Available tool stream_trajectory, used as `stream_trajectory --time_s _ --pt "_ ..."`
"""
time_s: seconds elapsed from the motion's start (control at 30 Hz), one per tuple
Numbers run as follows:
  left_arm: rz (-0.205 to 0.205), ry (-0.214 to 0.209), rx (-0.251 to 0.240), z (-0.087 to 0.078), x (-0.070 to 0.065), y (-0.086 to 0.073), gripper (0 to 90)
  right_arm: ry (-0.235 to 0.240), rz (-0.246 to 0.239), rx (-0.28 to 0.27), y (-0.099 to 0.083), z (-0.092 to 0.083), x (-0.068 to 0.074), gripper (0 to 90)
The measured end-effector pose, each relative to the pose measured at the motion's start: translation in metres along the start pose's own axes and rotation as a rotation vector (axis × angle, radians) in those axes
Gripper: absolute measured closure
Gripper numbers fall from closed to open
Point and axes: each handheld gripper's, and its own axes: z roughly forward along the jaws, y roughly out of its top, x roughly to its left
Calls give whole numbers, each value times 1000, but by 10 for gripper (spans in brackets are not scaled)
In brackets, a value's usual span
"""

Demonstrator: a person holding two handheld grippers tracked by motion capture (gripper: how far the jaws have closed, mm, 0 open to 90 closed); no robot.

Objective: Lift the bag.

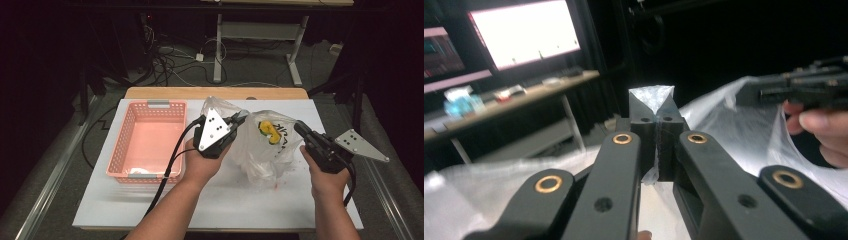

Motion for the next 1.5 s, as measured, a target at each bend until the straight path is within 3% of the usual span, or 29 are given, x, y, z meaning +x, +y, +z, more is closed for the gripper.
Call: stream_trajectory --time_s 0.2,0.3,0.43,0.5,0.63,0.73,0.83,0.97,1.37,1.5 --pt "52 30 -99 4 6 41 883 22 -21 -34 26 13 6 900" --pt "35 36 -159 6 14 59 884 17 -24 -109 48 11 6 900" --pt "30 46 -167 14 24 68 883 -6 -26 -184 75 7 0 900" --pt "24 49 -143 22 28 65 883 -26 -47 -184 82 8 -3 900" --pt "4 46 -60 38 33 46 882 -50 -39 -202 88 7 -12 900" --pt "-14 45 6 46 34 24 882 -74 -56 -150 81 13 -17 900" --pt "-32 40 38 48 34 9 881 -83 -23 -137 70 15 -22 900" --pt "-50 35 56 44 34 -4 881 -79 -20 -96 54 21 -24 900" --pt "-36 17 112 29 30 -18 874 -74 -13 -41 35 25 -23 900" --pt "-75 -2 144 20 33 -26 809 -80 -13 -30 30 29 -25 900"
